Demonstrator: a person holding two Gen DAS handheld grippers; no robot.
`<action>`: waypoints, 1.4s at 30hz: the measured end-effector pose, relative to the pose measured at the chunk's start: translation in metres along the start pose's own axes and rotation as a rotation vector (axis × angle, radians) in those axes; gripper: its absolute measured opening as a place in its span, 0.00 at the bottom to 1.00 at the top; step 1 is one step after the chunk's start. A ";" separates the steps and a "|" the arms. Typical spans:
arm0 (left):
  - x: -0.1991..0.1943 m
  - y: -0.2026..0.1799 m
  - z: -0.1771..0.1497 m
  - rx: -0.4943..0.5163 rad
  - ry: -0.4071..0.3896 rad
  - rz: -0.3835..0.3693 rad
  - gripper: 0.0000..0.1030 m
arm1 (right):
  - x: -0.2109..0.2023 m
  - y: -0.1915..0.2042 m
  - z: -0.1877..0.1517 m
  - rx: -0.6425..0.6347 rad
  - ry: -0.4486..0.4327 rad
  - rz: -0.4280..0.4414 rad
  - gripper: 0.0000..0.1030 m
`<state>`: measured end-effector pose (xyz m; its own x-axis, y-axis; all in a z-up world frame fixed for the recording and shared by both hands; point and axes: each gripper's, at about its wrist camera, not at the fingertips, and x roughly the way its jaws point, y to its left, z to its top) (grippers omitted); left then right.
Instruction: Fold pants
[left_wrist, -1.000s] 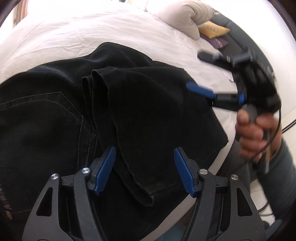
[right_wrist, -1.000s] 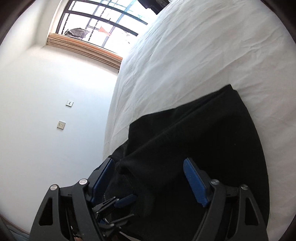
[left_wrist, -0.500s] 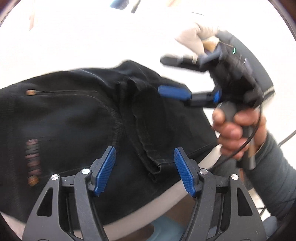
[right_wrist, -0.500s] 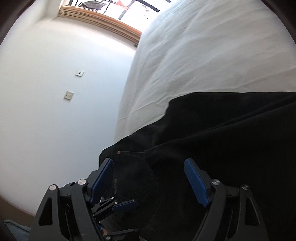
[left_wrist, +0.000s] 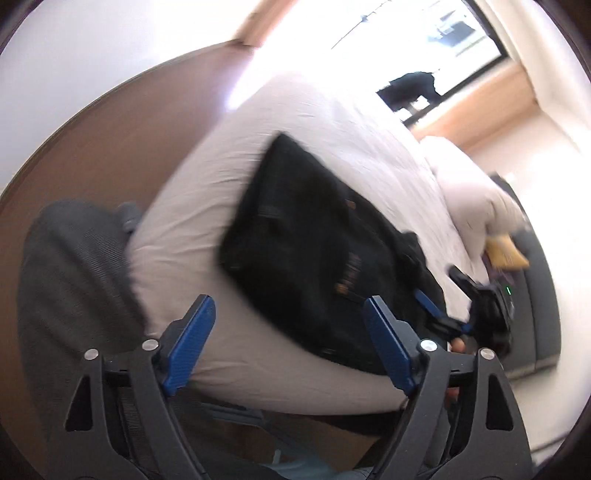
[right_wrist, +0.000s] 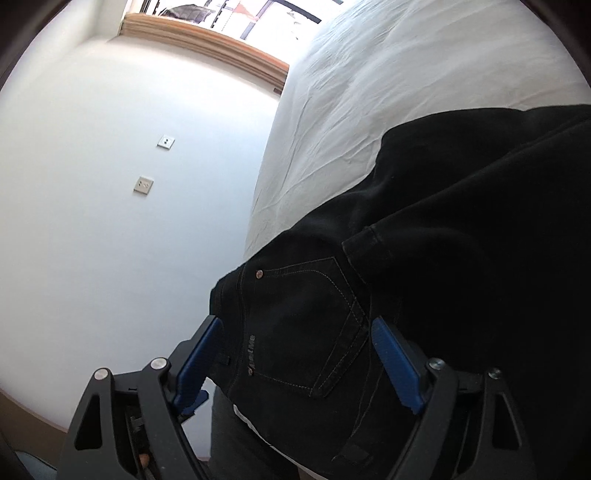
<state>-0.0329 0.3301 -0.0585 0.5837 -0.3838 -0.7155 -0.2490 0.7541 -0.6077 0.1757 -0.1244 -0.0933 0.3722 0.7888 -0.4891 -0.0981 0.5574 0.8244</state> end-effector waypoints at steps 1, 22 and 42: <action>0.001 0.012 0.004 -0.041 0.003 0.008 0.81 | 0.001 0.001 -0.003 0.013 -0.017 0.002 0.83; 0.064 0.077 0.026 -0.287 0.066 -0.180 0.30 | -0.013 0.002 0.003 -0.009 0.004 0.023 0.78; 0.016 -0.008 0.036 -0.010 -0.003 -0.188 0.15 | 0.046 -0.013 0.017 0.019 0.219 -0.090 0.75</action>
<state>0.0062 0.3368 -0.0529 0.6232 -0.5160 -0.5877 -0.1426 0.6638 -0.7342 0.2102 -0.0997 -0.1219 0.1698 0.7745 -0.6094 -0.0552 0.6248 0.7788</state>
